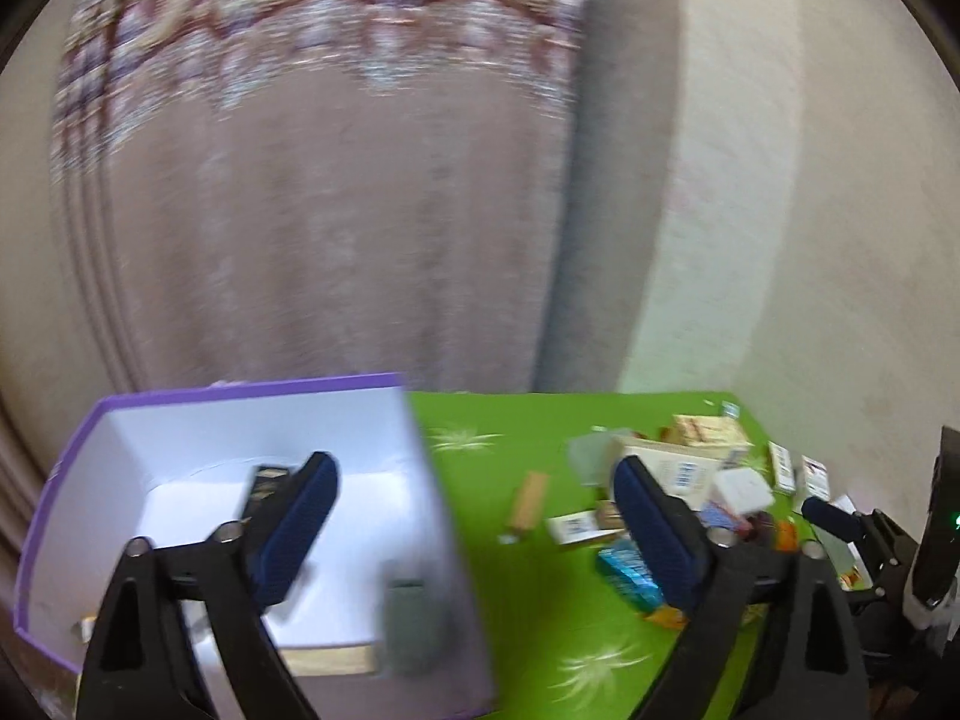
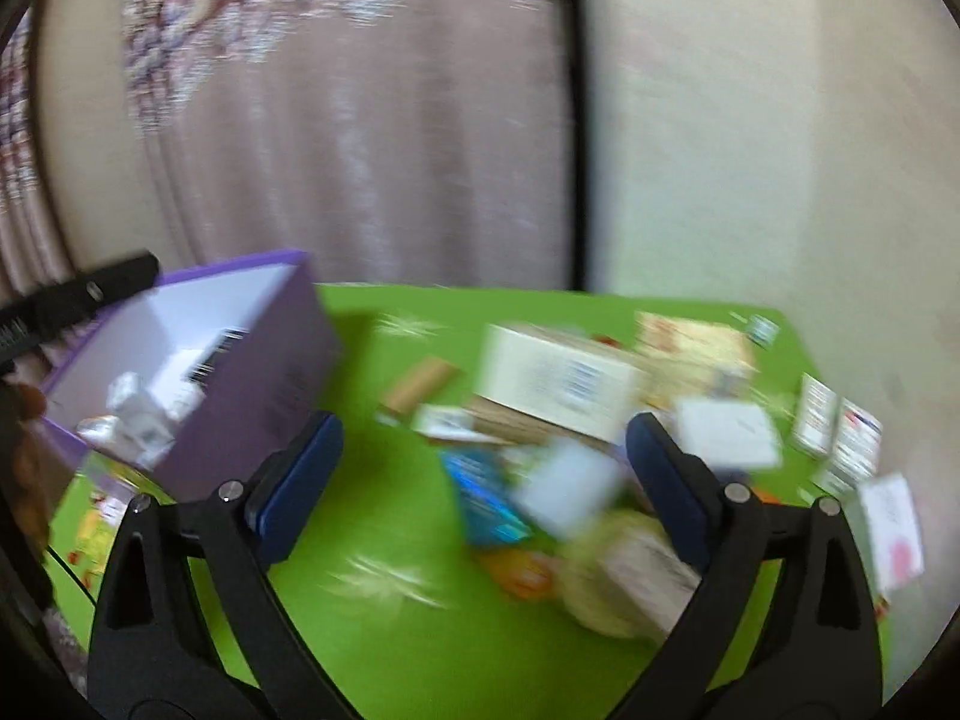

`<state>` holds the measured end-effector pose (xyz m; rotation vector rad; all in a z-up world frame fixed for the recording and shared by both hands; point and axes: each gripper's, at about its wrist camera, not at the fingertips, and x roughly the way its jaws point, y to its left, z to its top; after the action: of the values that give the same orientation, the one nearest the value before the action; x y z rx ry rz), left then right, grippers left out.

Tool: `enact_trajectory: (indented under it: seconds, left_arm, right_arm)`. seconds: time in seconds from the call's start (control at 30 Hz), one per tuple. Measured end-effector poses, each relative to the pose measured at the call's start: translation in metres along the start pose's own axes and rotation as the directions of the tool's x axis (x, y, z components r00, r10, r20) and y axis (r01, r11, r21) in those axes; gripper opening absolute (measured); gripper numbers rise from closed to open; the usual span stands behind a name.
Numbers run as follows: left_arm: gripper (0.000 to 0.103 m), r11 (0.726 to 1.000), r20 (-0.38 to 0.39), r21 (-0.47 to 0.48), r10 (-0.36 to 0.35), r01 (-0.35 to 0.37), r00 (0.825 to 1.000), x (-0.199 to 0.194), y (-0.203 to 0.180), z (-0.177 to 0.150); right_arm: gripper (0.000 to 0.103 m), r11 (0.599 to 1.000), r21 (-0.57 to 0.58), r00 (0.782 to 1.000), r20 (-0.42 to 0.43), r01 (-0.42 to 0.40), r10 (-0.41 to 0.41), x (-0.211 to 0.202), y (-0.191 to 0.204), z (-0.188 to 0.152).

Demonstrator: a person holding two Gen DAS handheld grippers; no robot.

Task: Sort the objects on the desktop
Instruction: 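Grasp the beige box with the left tool while the right tool grasps the blue-white medicine box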

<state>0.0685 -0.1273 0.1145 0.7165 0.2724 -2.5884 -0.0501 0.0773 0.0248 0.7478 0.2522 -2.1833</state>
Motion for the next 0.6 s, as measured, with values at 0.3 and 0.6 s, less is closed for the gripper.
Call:
enact_trajectory:
  seconds: [0.3, 0.6]
  left_arm:
    - [0.103, 0.976, -0.120, 0.163, -0.123, 0.142, 0.985, 0.057, -0.099, -0.001]
    - [0.103, 0.970, -0.212, 0.184, -0.119, 0.159, 0.970, 0.123, -0.139, -0.008]
  right_arm:
    - [0.096, 0.996, 0.038, 0.996, -0.054, 0.075, -0.073, 0.000, -0.058, -0.041]
    - [0.096, 0.999, 0.010, 0.994, -0.101, 0.045, -0.044, 0.020, -0.068, -0.058]
